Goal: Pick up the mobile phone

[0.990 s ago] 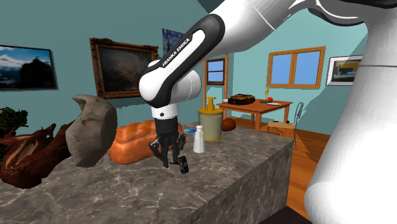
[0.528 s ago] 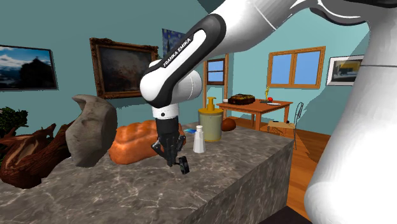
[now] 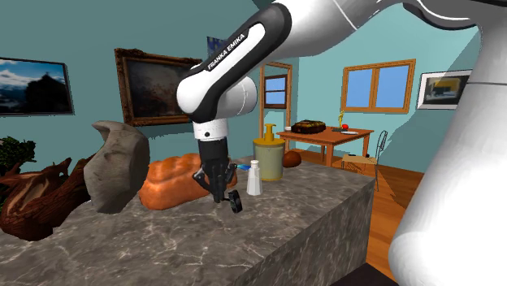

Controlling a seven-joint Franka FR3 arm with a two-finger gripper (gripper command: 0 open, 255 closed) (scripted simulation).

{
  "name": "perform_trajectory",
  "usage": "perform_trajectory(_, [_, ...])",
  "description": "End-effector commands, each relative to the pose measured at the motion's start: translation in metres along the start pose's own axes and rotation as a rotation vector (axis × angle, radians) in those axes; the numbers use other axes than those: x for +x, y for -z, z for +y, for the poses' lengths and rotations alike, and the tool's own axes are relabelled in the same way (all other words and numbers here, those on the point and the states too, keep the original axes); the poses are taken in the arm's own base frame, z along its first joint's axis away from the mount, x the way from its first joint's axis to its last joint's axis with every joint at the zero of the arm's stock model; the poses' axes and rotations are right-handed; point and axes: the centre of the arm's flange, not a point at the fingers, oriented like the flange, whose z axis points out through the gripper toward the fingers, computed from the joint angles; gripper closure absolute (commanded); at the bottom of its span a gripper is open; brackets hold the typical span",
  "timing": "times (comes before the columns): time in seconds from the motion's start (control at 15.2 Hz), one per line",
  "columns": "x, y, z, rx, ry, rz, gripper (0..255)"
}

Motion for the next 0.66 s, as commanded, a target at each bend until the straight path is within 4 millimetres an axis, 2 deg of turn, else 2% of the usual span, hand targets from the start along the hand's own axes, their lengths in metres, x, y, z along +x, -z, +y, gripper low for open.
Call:
perform_trajectory(0.0, [-0.001, 0.010, 0.001, 0.000, 0.000, -0.001, 255])
perform_trajectory(0.46, [-0.003, 0.047, 0.003, 0.000, 0.000, -0.001, 255])
perform_trajectory(0.59, [-0.003, 0.048, 0.003, 0.000, 0.000, -0.001, 255])
